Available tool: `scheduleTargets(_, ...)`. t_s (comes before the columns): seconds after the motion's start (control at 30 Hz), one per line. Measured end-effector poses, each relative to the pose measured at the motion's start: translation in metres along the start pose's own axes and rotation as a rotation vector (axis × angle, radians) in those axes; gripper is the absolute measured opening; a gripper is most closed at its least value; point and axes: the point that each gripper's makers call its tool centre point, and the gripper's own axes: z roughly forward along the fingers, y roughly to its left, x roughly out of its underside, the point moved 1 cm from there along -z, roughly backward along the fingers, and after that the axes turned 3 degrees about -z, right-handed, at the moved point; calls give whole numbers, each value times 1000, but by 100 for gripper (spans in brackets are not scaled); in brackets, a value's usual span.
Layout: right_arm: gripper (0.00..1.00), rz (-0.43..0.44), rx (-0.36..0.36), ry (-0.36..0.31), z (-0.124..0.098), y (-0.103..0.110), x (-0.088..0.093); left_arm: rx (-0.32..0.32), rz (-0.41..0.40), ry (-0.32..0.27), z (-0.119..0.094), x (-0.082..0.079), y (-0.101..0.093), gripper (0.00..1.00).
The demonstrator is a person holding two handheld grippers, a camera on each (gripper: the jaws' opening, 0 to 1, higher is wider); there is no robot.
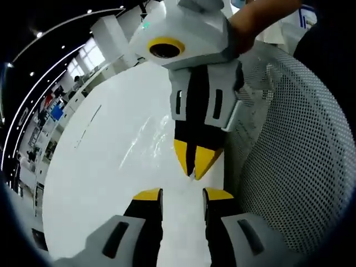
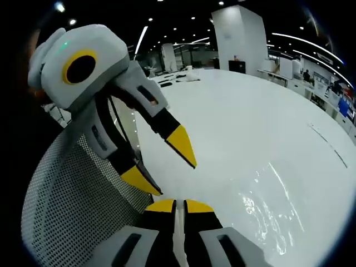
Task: Open the resealable bag by pulling the two sides of the seal apart until the entire bag opening is separated and visibly accessible.
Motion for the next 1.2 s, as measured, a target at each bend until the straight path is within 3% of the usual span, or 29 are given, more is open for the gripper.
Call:
scheduleTargets(0.33, 1, -22, -15, 14, -3, 5, 1, 47, 182, 16, 7, -5, -15, 11)
scheduleTargets(0.53, 1, -70, -19, 41, -4, 10, 3, 70, 225, 14, 9, -5, -21, 7)
scheduleTargets(0.63, 1, -90, -14, 51, -3, 12, 5, 73, 225, 7, 9, -6, -21, 3)
scheduleTargets(1.0, 0, -107, -10, 58, -3, 12, 6, 104, 222, -17, 10, -4, -22, 0)
scheduleTargets(1.17, 1, -164, 20, 73, -5, 12, 5, 101, 213, -33, 10, -7, -22, 0)
scheduleTargets(1.2, 2, -211, 34, 92, -5, 10, 6, 105, 206, -39, 10, -8, -22, 0)
